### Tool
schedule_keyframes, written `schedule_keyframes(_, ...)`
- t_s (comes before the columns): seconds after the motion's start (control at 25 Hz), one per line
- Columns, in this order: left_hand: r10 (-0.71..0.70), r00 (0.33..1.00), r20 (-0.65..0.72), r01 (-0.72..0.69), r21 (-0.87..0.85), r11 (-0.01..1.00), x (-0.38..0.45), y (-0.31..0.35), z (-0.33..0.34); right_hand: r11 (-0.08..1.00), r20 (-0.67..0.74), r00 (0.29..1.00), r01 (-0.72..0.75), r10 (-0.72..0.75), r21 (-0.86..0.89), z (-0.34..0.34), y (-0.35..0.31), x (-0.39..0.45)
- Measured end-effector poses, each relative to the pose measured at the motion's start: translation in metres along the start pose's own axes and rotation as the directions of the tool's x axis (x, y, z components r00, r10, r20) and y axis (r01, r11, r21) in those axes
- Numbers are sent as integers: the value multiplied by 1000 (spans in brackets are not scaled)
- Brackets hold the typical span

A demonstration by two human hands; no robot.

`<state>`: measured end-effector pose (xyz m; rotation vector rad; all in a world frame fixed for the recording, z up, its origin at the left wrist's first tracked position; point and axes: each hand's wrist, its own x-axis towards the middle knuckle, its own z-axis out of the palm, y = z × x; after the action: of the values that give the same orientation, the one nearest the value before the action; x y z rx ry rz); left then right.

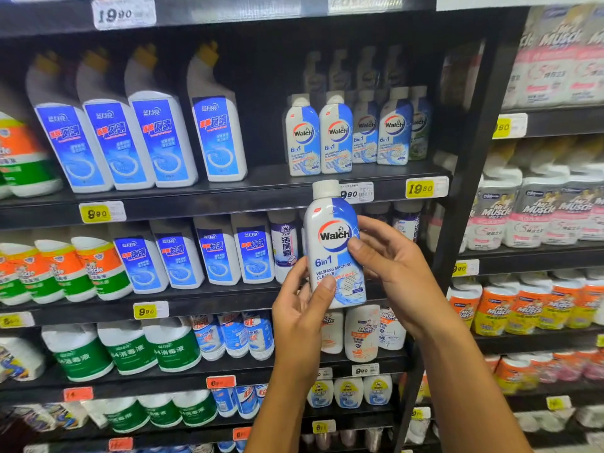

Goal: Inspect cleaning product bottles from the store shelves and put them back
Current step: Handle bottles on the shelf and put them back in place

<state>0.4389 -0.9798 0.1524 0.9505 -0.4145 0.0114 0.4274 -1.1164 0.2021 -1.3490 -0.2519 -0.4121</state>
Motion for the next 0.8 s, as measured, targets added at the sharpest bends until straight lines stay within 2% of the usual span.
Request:
schedule_keyframes(0.08, 18, 1000, 22, -20, 76, 997, 0, 1, -5, 1000, 32, 999, -3, 3, 7, 1, -1, 0)
schedule_keyframes(0.16, 82, 995, 52, -92, 241, 966, 3, 2, -10, 998, 89, 996, 13, -8, -54, 0, -5, 1)
schedule_keyframes(0.28, 213, 976, 46, -205, 522, 828, 11, 1, -11, 973, 190, 981, 86, -46, -212, -2, -11, 2)
schedule_keyframes(0.36, 329, 944, -4, -251, 640, 727, 15, -1, -8, 949, 271, 961, 139, -60, -282, -1, -14, 3)
schedule_keyframes(0.44, 416, 907, -70, -256, 691, 676, 19, -4, -4, 925, 346, 936, 188, -66, -331, 0, -17, 4)
schedule_keyframes(0.6, 459, 875, -153, -230, 704, 672, 20, -7, 0, 913, 423, 903, 230, -72, -336, 1, -23, 2)
schedule_keyframes(0.72, 429, 891, -150, -220, 684, 696, 19, -4, 1, 913, 411, 910, 217, -61, -345, 2, -25, 0)
schedule_keyframes(0.8, 332, 940, -83, -204, 641, 740, 22, 4, -6, 911, 334, 940, 192, -64, -365, 3, -27, 1)
